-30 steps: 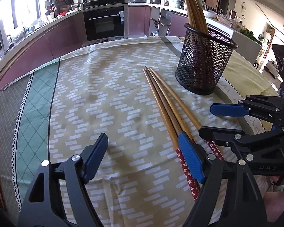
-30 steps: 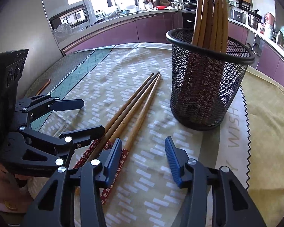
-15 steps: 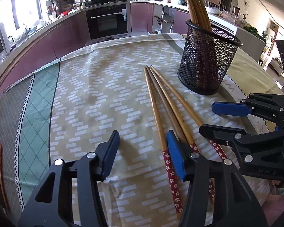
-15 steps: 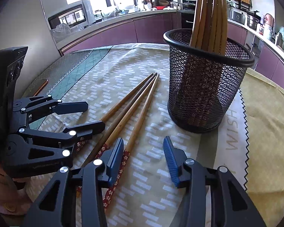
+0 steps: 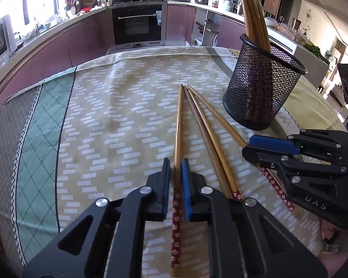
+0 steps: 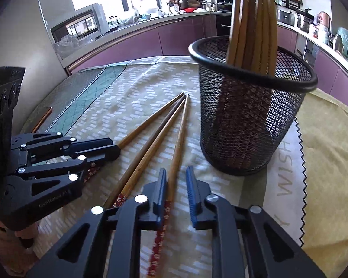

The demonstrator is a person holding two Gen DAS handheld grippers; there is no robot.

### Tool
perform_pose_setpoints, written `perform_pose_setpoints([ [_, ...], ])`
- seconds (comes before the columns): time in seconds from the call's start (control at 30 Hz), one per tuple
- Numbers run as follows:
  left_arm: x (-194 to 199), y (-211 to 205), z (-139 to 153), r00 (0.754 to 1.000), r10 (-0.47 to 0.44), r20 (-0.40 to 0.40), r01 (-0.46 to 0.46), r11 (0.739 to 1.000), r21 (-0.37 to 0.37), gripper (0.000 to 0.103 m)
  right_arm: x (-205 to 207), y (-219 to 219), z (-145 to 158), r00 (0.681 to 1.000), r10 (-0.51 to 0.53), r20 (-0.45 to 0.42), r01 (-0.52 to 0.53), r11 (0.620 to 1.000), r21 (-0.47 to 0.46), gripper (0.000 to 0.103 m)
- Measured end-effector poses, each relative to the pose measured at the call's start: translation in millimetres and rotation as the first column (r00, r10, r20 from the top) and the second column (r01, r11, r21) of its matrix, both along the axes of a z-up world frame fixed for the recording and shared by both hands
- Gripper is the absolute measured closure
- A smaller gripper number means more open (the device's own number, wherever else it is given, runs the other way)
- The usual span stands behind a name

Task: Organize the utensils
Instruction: 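Lift the grasped chopsticks upright off the cloth with both tools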

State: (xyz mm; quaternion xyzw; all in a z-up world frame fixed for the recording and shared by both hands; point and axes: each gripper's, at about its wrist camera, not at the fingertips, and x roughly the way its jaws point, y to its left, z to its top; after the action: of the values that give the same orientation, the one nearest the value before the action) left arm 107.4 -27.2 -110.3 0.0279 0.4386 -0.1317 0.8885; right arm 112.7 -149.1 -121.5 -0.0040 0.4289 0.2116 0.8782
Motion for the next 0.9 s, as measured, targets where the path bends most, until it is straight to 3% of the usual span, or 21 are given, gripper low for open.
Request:
perform_pose_setpoints([
  [0.27,-9.0,10.1,4.9,1.0,0.016,0.002,-0.016,0.999,-0.045,0.095,-2.6,-15.3,-0.3,0.999,-0.014,-0.033,0.017,0.994,0.104,0.097],
  [0.4,-19.0,10.3,9.1,1.0,-0.014,0.003,0.014,0.997,-0.074,0.095,-11.5,-16.3,6.8,0.999,0.026,-0.018,-0.024,0.99,0.136,0.097],
  [0.67,-26.5,3.0,1.3,0.997,-0.076,-0.03,0.074,0.995,-0.065,0.095,-12.0,-5.4,3.8,0.997,0.067,-0.041,-0.062,0.993,0.101,0.097],
  [0.9,-8.3,-3.3,-0.1,0.996,-0.084,-0.021,0.083,0.996,-0.027,0.085,-1.4,7.0,1.5,0.996,0.075,-0.041,-0.073,0.996,0.051,0.094],
])
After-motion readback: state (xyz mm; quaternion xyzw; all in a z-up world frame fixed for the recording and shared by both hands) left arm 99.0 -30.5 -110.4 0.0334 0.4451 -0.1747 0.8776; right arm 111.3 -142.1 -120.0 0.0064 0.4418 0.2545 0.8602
